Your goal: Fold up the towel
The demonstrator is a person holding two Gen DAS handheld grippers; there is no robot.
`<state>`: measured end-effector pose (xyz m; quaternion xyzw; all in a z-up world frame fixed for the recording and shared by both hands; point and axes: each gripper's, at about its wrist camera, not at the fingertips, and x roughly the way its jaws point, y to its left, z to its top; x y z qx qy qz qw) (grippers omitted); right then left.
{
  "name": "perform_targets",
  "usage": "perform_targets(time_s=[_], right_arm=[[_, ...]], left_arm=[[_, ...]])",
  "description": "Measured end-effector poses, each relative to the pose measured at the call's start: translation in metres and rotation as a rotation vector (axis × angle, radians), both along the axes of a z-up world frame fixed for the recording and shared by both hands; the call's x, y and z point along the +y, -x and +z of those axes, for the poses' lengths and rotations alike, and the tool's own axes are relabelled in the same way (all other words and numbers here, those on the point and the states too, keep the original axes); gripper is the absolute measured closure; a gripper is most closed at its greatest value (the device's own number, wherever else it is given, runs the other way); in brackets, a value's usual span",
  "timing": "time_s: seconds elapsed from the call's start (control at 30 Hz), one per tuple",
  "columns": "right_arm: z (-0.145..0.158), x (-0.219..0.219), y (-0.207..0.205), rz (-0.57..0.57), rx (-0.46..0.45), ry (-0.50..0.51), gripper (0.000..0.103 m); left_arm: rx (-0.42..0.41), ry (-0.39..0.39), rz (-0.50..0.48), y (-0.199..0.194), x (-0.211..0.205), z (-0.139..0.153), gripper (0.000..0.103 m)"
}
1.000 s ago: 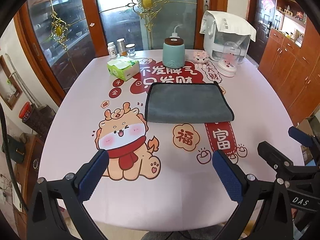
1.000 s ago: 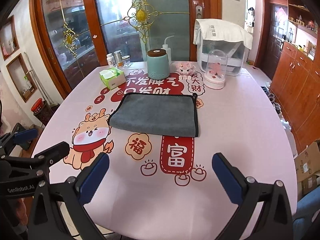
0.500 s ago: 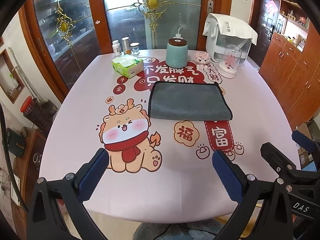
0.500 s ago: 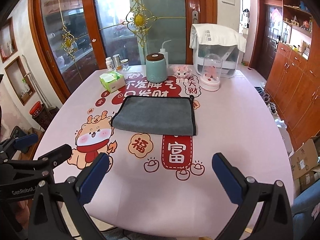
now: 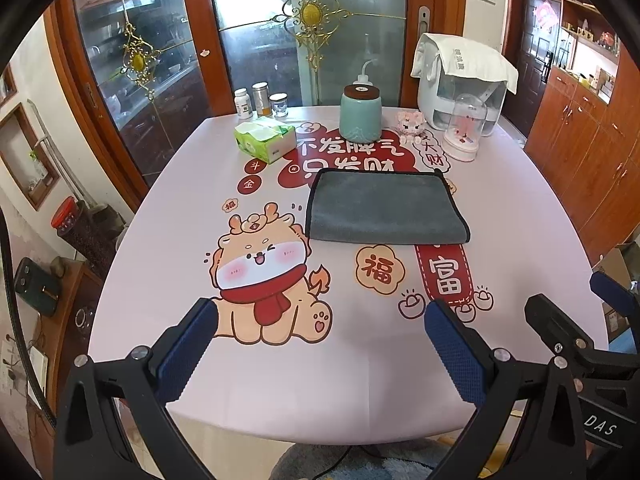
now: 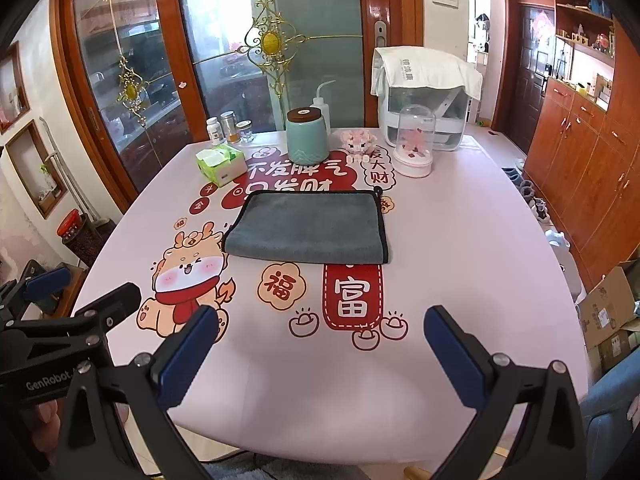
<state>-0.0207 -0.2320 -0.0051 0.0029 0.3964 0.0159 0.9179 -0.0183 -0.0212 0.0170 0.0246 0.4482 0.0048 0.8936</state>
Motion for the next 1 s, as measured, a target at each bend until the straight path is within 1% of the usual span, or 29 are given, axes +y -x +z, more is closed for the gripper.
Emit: perform_targets(time_s=[0.33,1.0], right_arm=[[-0.002,0.005,0.000,-0.005,0.013,-0.005,0.000],[-0.003,0.010,-0.001,-0.016,0.026,-0.003,0.000]], left_arm=[[0.023,0.014,0.011,-0.004,0.007,-0.005,0.000],[0.033,0.018,0.004,-0.005,0.012,-0.010,0.000]])
